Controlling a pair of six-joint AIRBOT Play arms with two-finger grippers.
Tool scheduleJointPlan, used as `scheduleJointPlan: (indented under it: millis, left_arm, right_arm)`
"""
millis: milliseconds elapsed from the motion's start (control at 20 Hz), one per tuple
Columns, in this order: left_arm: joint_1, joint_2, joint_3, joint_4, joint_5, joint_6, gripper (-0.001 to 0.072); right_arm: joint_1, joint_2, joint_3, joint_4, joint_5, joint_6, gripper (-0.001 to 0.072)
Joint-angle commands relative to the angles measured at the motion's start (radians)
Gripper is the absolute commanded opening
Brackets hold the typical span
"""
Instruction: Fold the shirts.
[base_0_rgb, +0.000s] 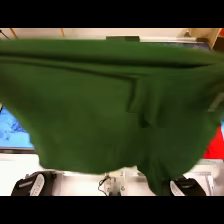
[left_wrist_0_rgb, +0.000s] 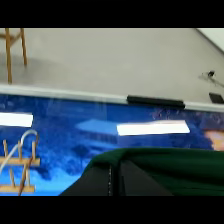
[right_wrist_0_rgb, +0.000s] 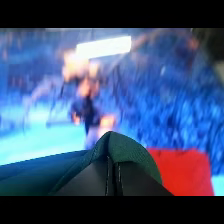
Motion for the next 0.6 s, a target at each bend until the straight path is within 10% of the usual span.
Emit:
scheduleJointPlan:
  millis: [0, 300, 550]
  left_arm:
    - [0.002, -0.102, -0.206, 0.017, 0.035, 0.006, 0.0031]
    - [-0.040, -0.491, -0.284, -0.041, 0.267, -0.009, 0.0033]
    - [-0.074, -0.727, -0.255, -0.163, 0.270, -0.008, 0.0035]
  right_arm:
    - [-0.001, -0.216, -0.135, 0.091, -0.056, 0.035, 0.0071]
    - [-0.001, -0.643, -0.195, 0.261, -0.616, 0.088, 0.0072]
    - [0.000, -0.780, -0.195, 0.480, -0.669, 0.117, 0.0072]
